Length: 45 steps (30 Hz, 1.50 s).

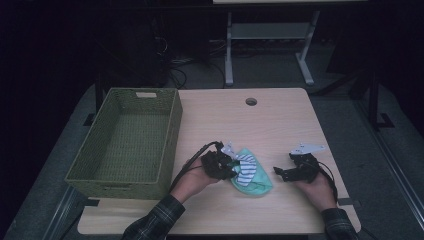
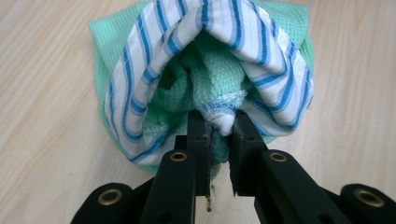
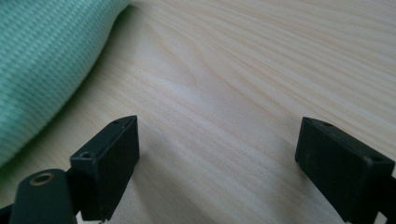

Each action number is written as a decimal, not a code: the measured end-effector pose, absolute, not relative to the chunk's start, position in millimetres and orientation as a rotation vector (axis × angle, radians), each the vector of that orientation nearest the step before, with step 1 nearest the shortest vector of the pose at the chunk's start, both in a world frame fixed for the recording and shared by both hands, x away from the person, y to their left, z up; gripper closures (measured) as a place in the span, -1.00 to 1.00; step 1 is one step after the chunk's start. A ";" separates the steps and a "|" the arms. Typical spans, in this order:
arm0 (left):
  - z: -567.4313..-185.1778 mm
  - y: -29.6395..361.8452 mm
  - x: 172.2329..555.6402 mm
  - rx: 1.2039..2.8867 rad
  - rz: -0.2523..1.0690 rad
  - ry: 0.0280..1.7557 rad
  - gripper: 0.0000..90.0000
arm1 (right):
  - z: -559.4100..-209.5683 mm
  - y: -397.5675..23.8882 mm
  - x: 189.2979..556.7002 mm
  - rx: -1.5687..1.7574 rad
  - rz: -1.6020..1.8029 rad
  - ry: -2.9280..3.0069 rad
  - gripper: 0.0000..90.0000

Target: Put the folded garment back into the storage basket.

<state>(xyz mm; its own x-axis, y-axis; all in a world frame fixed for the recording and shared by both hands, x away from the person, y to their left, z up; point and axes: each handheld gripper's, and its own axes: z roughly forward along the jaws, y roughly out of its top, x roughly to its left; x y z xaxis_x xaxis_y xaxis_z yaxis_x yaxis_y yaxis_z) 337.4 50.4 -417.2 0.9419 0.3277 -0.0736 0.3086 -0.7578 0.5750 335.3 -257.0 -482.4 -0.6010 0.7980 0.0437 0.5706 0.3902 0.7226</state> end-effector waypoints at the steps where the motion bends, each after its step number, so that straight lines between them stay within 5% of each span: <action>1: -414.0 52.1 338.0 2.483 0.035 0.451 0.78 | -482.4 -257.1 335.4 1.195 1.032 2.342 -0.70; 31: -322.2 104.5 353.4 2.386 0.110 0.508 0.77 | -482.4 -257.1 335.3 1.197 1.029 2.341 -0.71; 45: -291.1 162.5 358.8 2.330 0.241 0.628 0.77 | -482.3 -257.4 335.4 1.198 1.026 2.340 -0.71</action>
<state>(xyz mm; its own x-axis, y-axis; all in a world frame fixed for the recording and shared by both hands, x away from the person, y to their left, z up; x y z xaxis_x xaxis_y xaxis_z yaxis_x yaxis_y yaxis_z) 358.8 162.5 -291.1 0.8651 0.5015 -0.0023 0.3710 -0.6368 0.6759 335.4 -257.4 -482.3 -0.5980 0.8004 0.0404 0.5721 0.3911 0.7209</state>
